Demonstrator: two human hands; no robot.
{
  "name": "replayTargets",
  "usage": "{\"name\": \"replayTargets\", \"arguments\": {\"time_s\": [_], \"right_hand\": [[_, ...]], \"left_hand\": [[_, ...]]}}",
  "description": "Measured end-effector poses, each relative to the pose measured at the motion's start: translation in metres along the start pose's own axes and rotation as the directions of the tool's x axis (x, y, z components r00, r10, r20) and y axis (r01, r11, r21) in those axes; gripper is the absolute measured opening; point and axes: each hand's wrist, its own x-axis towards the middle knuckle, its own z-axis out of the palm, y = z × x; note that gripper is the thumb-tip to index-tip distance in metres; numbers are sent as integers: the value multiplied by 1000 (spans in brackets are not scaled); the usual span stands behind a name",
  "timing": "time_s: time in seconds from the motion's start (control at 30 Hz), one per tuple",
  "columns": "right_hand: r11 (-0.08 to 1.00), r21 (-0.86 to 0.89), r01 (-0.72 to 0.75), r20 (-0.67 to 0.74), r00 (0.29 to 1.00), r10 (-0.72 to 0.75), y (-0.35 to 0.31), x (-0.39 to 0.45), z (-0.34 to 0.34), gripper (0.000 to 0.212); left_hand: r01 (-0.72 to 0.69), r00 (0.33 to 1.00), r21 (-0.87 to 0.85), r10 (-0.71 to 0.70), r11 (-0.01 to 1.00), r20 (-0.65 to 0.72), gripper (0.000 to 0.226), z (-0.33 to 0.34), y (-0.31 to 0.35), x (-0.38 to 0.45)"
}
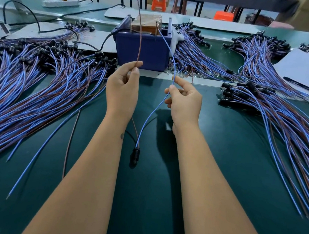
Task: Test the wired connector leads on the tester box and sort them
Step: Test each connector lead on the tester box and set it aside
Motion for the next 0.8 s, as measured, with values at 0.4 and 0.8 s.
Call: {"name": "replayTargets", "arguments": {"time_s": [0.4,0.8], "right_hand": [[999,-37,12,19,1000,-11,-1,-1,1,27],[999,-37,17,27,999,-16,0,-1,1,27]], "left_hand": [[125,992,131,-124,983,-16,23,-4,-17,10],[162,987,126,-160,979,-29,24,-5,-19,10]]}}
